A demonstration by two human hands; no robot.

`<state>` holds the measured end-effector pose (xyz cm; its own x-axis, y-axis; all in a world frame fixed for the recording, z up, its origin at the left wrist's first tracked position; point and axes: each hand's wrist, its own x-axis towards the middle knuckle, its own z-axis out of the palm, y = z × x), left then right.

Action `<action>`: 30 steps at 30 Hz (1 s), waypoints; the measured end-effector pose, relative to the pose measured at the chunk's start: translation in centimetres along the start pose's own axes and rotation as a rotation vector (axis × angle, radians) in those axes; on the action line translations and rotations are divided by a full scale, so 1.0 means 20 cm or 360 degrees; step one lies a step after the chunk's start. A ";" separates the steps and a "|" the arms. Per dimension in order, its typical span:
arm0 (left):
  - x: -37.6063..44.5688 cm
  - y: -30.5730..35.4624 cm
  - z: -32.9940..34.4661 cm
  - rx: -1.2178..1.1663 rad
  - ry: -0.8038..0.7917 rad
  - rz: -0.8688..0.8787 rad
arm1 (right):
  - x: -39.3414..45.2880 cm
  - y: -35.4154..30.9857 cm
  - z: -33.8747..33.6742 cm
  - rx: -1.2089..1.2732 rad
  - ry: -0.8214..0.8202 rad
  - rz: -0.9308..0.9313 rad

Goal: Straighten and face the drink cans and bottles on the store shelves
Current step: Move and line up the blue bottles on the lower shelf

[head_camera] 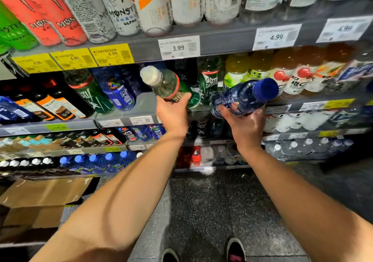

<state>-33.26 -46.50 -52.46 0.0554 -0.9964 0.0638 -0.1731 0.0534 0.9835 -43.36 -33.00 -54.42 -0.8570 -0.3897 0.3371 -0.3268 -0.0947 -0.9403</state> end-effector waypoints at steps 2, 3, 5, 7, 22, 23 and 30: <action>0.00 0.02 0.05 0.0088 0.0066 0.0026 | 0.01 0.03 -0.04 -0.0013 -0.0031 0.0002; 0.00 0.02 0.06 0.0154 0.0082 0.0014 | 0.01 0.05 -0.06 -0.0012 -0.0052 0.0008; 0.00 0.02 0.09 0.0277 0.0068 -0.0005 | 0.01 0.06 -0.08 -0.0009 -0.0076 0.0037; 0.01 0.01 0.11 0.0395 0.0008 0.0012 | 0.03 0.07 -0.10 -0.0016 -0.0098 0.0060; 0.11 -0.05 0.07 0.0354 -0.0268 0.0158 | 0.01 0.05 -0.03 -0.0011 -0.0308 0.0273; 0.12 -0.07 0.03 0.0323 -0.0185 0.0178 | 0.01 0.05 -0.03 -0.0006 -0.0332 0.0294; 0.30 -0.10 -0.03 0.0443 -0.0146 0.0010 | -0.02 0.06 -0.03 -0.0038 -0.0416 0.0296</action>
<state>-32.08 -52.61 -53.89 -0.0334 -0.9986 0.0417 -0.4368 0.0521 0.8981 -43.55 -32.39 -55.61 -0.7726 -0.6207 0.1336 -0.1862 0.0203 -0.9823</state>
